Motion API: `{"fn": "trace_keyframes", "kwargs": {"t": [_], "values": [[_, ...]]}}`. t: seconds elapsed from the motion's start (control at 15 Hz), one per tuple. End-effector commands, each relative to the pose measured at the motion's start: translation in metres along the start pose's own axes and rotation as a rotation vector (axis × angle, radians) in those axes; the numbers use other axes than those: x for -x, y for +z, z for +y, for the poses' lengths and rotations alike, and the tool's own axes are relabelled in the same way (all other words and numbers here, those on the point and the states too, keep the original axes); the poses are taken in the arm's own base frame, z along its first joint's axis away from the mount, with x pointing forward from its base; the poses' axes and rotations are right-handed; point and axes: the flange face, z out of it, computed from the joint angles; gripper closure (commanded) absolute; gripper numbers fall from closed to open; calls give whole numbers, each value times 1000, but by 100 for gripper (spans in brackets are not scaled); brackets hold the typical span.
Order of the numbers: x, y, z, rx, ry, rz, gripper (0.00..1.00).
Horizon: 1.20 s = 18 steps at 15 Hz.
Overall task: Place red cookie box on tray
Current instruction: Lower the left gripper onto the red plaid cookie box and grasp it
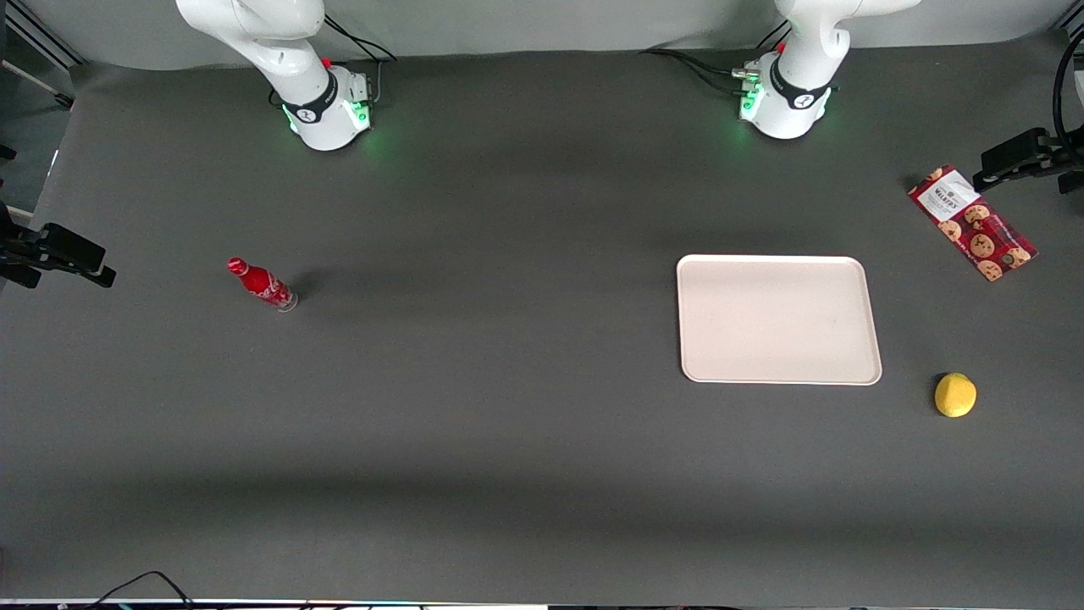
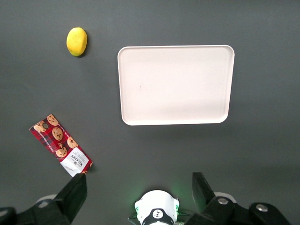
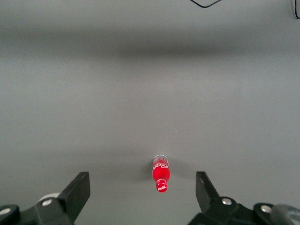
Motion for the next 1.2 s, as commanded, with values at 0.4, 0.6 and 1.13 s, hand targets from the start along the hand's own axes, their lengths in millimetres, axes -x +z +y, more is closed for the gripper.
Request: {"fn": "trace_keyframes", "kwargs": {"t": [0.4, 0.6, 1.13], "values": [[22, -4, -27, -68, -75, -71, 0], [44, 23, -134, -91, -261, -135, 0], [96, 245, -331, -78, -297, -41, 0]]}}
